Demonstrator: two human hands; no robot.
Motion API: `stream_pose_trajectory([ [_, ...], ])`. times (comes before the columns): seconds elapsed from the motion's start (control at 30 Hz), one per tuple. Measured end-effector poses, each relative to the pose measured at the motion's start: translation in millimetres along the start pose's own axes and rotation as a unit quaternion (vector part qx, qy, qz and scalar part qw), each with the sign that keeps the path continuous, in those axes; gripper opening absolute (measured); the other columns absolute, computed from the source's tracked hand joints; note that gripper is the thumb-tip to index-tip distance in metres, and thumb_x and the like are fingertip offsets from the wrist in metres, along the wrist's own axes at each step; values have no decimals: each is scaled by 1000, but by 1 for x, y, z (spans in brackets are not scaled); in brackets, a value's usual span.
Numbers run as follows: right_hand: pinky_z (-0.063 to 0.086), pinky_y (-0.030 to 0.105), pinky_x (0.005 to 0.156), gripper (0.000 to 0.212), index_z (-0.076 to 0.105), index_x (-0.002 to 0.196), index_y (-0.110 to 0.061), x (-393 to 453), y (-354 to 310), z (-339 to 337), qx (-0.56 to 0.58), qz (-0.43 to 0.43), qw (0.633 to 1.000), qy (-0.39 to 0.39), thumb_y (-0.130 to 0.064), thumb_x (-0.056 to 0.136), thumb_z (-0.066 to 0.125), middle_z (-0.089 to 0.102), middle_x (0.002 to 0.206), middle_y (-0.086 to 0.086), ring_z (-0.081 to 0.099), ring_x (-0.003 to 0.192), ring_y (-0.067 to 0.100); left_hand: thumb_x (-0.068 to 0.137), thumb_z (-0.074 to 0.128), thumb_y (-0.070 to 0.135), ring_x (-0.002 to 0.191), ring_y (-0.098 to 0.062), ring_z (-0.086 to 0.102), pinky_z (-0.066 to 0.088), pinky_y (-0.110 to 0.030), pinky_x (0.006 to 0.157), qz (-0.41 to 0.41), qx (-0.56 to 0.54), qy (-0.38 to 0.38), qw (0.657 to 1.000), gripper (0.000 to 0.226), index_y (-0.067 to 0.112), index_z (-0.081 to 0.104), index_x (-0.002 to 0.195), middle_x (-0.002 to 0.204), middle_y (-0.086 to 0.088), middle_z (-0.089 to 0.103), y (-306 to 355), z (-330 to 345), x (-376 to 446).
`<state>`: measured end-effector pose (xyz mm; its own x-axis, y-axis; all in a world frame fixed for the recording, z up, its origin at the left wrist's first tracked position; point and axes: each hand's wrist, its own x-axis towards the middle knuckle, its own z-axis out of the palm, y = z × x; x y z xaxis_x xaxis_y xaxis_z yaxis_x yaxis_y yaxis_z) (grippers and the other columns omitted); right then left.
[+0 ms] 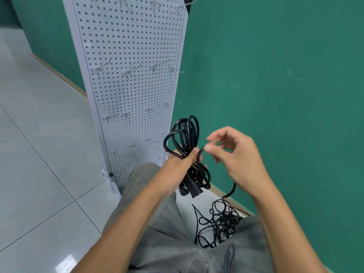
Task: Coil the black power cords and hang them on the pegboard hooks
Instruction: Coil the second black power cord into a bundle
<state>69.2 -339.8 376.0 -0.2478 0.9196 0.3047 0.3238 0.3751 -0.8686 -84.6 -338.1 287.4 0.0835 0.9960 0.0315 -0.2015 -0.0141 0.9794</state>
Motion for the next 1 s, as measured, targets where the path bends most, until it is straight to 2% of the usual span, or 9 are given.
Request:
stream_pose_trajectory([
  [0.17,54,31,62,22,63,88,-12,1,2,-3,30,11,998,47,-2,81,81,64,82,-1,58,61,13,60,79,79,80,-16,71,51,-55,105,-20,-136,-88,987,68,19,71,92,82,3,66,3,12,-5],
  [0.3,54,38,60,25,63,88,-14,2,7,0,30,27,996,76,-9,78,86,66,84,4,62,61,27,59,80,78,79,-14,66,57,-39,94,-29,-171,-118,978,82,11,62,103,83,2,61,10,12,-8],
  [0.37,53,34,57,27,63,88,-15,3,9,2,20,32,996,84,-12,77,87,67,87,6,65,68,38,63,86,65,81,-12,65,58,-35,89,-22,-173,-139,975,61,17,72,96,83,5,64,14,13,-12],
  [0.43,54,38,60,28,64,87,-18,2,11,3,20,34,996,85,-16,76,89,67,86,4,66,71,40,70,86,33,81,-14,69,61,-32,78,-17,-158,-119,980,18,22,77,82,82,5,69,24,17,-17],
  [0.5,55,42,67,26,64,91,-20,1,13,4,18,36,996,80,-22,78,87,67,86,2,66,71,35,70,87,12,75,-18,71,59,-33,74,-23,-142,-88,986,21,18,69,79,77,1,68,27,17,-17],
  [0.6,54,31,70,14,64,99,-17,-3,19,3,51,47,995,66,-27,92,72,67,89,2,66,75,18,75,74,16,73,-17,66,50,-41,90,-19,-184,-105,977,16,16,62,86,74,0,59,29,9,-15],
  [0.77,46,11,82,25,64,102,-11,-23,52,2,38,118,992,-24,-34,103,53,75,92,3,68,92,9,76,64,15,71,-11,49,52,-25,77,11,-306,-153,940,18,20,50,87,69,8,45,43,-9,-8],
  [0.93,48,18,90,7,67,103,-11,-41,87,6,50,137,986,-80,-17,99,65,75,102,4,70,103,15,62,82,14,67,-11,46,52,-24,71,47,-340,-128,931,37,18,52,84,67,8,42,48,-30,-2],
  [1.0,50,21,95,14,67,109,-15,-44,91,11,71,135,985,-81,-15,96,69,73,110,3,68,110,15,59,89,18,67,-11,46,53,-24,71,46,-352,-123,927,39,18,57,81,68,7,42,47,-36,0],
])
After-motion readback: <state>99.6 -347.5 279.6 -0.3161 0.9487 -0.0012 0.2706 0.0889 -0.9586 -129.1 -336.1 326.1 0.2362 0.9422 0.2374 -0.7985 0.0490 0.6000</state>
